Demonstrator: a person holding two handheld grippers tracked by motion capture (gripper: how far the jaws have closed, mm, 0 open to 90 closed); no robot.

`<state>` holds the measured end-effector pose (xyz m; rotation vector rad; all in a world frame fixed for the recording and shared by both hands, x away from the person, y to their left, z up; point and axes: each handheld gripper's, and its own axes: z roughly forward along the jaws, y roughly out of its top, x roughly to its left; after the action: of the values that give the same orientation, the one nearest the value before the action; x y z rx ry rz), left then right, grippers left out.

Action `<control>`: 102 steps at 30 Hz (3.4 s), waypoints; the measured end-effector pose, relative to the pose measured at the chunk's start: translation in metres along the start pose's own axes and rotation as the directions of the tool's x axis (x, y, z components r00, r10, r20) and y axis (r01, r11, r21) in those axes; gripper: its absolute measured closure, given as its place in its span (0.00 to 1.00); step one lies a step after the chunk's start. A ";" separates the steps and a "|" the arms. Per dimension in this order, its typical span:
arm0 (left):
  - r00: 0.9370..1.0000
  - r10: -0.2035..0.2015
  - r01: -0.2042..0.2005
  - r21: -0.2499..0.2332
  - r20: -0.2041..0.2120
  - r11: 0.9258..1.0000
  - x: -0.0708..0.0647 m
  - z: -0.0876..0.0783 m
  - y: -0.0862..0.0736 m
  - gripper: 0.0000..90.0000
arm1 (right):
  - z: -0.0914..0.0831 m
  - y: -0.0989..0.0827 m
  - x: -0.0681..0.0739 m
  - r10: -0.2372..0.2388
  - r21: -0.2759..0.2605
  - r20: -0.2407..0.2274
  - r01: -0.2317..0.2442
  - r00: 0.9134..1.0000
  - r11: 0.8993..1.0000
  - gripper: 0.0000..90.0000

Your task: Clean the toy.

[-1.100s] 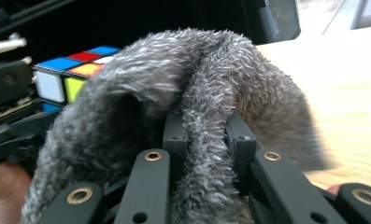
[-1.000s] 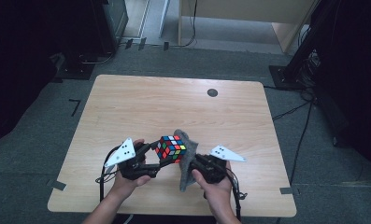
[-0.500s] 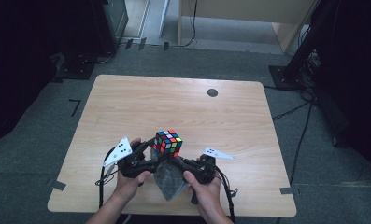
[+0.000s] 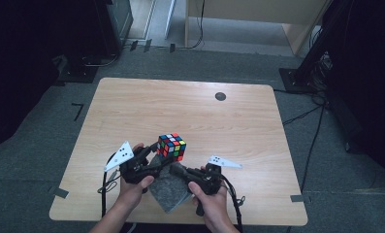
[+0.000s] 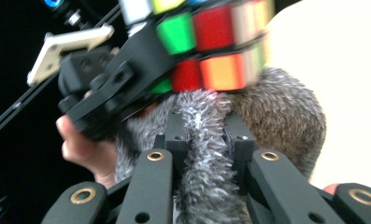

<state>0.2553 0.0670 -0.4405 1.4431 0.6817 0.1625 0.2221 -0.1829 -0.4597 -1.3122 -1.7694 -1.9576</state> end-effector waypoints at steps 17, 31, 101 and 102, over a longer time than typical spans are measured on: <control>0.999 -0.032 0.032 -0.022 0.001 0.999 0.001 -0.003 0.004 0.38 | -0.009 0.001 0.000 -0.061 -0.080 0.117 0.071 0.991 0.994 0.85; 0.998 -0.068 0.068 -0.022 0.004 0.997 0.005 -0.004 0.003 0.38 | -0.006 0.003 0.003 -0.140 -0.050 0.172 0.150 0.975 0.987 0.84; 0.961 -0.253 0.244 0.084 0.113 0.966 0.001 0.019 -0.006 0.34 | 0.012 -0.007 0.019 -0.591 -0.029 0.400 0.654 0.701 0.756 0.39; 0.958 -0.262 0.253 0.090 0.117 0.963 0.001 0.019 -0.006 0.34 | 0.012 -0.007 0.019 -0.593 -0.028 0.402 0.656 0.698 0.754 0.39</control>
<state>0.2647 0.0505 -0.4468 1.4075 0.7695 -0.1591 0.2117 -0.1631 -0.4523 -1.3017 -2.5669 -2.3578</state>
